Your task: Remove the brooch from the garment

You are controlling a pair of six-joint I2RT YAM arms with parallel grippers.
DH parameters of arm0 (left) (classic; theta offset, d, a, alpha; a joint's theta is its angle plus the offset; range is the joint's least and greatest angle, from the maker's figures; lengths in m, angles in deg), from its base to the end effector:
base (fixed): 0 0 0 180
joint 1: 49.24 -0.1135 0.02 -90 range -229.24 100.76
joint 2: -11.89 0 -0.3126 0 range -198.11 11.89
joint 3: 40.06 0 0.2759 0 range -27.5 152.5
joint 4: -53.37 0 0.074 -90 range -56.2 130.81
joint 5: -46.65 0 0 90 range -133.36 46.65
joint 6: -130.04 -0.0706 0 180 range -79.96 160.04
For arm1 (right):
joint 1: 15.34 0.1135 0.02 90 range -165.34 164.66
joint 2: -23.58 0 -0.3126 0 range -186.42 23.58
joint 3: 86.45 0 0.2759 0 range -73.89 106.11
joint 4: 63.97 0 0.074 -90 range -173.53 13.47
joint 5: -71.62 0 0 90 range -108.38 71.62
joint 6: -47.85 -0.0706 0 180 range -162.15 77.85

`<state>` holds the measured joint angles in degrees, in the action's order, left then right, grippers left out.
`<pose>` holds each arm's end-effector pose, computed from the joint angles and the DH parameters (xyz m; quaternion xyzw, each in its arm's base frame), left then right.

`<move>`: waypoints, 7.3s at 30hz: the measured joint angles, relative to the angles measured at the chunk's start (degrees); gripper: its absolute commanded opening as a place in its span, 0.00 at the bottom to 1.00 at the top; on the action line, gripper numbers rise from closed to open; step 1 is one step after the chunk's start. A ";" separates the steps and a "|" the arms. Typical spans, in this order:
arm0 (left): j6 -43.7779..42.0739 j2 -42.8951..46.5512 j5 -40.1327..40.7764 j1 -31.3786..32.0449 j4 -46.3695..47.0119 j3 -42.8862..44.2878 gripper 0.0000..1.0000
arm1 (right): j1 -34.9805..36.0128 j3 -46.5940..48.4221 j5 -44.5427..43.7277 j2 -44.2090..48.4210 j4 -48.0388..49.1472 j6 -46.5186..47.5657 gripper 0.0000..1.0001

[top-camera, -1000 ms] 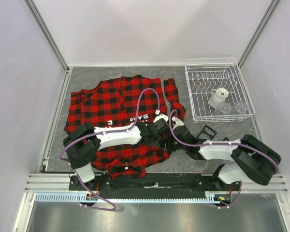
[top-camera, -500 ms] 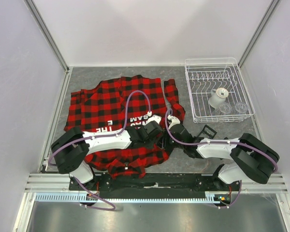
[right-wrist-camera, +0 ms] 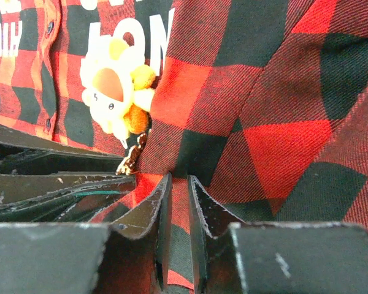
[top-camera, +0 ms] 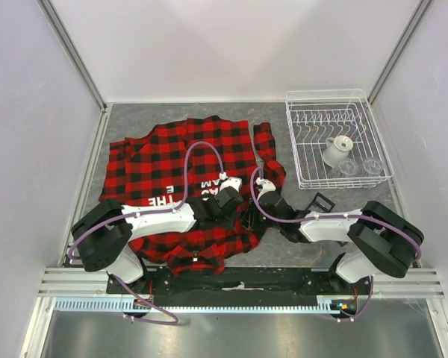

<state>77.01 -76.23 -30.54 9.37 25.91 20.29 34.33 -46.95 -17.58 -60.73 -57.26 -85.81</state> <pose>0.1880 -0.2781 0.1800 0.1453 0.9378 -0.1484 0.2783 0.1925 0.2282 0.1409 -0.0502 0.8978 0.3226 0.2957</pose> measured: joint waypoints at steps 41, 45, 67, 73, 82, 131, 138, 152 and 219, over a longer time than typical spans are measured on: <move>5.68 14.19 0.50 -4.66 4.22 -7.82 0.47 | 3.06 4.00 -0.17 -4.70 2.56 4.04 0.20; 6.25 14.53 -2.14 -9.09 5.57 -9.75 0.44 | 3.06 4.00 -0.17 -4.70 2.54 4.04 0.20; 6.36 7.13 -11.96 -11.93 12.11 -10.38 0.29 | 3.10 4.00 -0.17 -4.70 2.56 4.02 0.20; 6.32 7.10 -13.22 -11.93 12.11 -10.38 0.29 | 3.10 4.00 -0.68 -4.57 2.36 3.78 0.29; 6.32 6.45 -17.70 -10.86 15.91 -10.34 0.33 | 3.08 3.13 -7.52 3.10 -4.24 0.13 0.38; 10.34 49.55 -3.45 -9.88 10.73 -31.06 0.55 | 18.60 32.96 -33.97 -18.21 -39.65 7.63 0.51; 10.34 49.72 -3.91 -9.88 10.75 -31.06 0.55 | 20.50 33.90 -37.16 -18.53 -43.32 6.71 0.50; 10.32 50.40 -4.13 -9.88 10.73 -31.15 0.56 | 19.43 33.90 -37.07 -18.78 -43.21 6.58 0.66; 11.63 3.69 -21.18 -9.88 32.63 -18.91 0.30 | -0.22 4.55 -10.05 6.08 -13.86 -4.11 0.40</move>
<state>88.64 -72.53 -51.72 -0.51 58.54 1.38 34.11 -42.40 -27.64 -54.65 -71.12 -89.92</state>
